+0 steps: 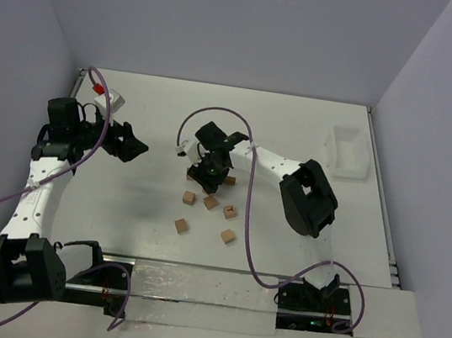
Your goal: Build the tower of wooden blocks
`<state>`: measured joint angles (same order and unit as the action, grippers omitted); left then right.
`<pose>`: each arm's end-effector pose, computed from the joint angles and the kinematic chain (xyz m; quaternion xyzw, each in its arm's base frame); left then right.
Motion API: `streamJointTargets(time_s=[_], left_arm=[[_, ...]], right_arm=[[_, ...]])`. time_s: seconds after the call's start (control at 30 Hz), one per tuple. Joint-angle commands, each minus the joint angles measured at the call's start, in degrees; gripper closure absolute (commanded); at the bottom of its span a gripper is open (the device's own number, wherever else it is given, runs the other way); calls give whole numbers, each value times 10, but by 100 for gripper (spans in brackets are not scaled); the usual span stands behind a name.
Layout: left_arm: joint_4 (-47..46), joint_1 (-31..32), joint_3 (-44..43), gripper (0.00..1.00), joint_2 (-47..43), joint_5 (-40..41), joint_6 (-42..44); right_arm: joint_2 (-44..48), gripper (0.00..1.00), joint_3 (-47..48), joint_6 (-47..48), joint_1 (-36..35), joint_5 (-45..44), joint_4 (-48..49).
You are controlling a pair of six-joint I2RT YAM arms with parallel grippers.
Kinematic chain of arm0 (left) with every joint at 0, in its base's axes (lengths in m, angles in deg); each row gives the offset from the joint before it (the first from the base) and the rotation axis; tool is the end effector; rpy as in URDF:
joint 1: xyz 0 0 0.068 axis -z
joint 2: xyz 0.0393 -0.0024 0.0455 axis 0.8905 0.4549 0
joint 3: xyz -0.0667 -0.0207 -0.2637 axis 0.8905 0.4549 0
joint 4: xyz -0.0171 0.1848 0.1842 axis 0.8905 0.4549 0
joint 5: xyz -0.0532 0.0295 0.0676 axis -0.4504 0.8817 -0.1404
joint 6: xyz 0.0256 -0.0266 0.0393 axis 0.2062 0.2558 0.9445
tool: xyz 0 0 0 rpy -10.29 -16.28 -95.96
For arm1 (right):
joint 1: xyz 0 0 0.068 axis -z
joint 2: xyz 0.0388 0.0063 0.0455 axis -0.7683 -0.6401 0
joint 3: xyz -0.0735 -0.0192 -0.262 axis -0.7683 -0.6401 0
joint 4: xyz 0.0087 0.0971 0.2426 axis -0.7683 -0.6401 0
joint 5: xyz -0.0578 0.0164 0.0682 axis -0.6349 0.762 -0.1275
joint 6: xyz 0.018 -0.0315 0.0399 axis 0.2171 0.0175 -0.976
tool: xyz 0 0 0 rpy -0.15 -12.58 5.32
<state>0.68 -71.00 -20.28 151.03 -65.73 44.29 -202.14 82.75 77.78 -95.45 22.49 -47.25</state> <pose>0.2378 0.0068 0.3065 0.2148 0.7980 -0.2831 0.4867 0.2990 0.3123 0.1834 -0.5641 0.7993 0.1374 0.1549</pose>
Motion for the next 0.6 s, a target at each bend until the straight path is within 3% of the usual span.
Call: streamJointTargets(time_s=[0.0, 0.27, 0.57], left_arm=[[-25, -5, -1, 1, 2, -16, 9], [-26, -6, -3, 1, 10, -20, 10], [-9, -5, -5, 1, 27, -21, 29]], right_arm=[[-8, 49, 21, 17, -4, 9, -7], [-3, 64, 23, 22, -4, 1, -12], [102, 80, -11, 94, -2, 11, -36]])
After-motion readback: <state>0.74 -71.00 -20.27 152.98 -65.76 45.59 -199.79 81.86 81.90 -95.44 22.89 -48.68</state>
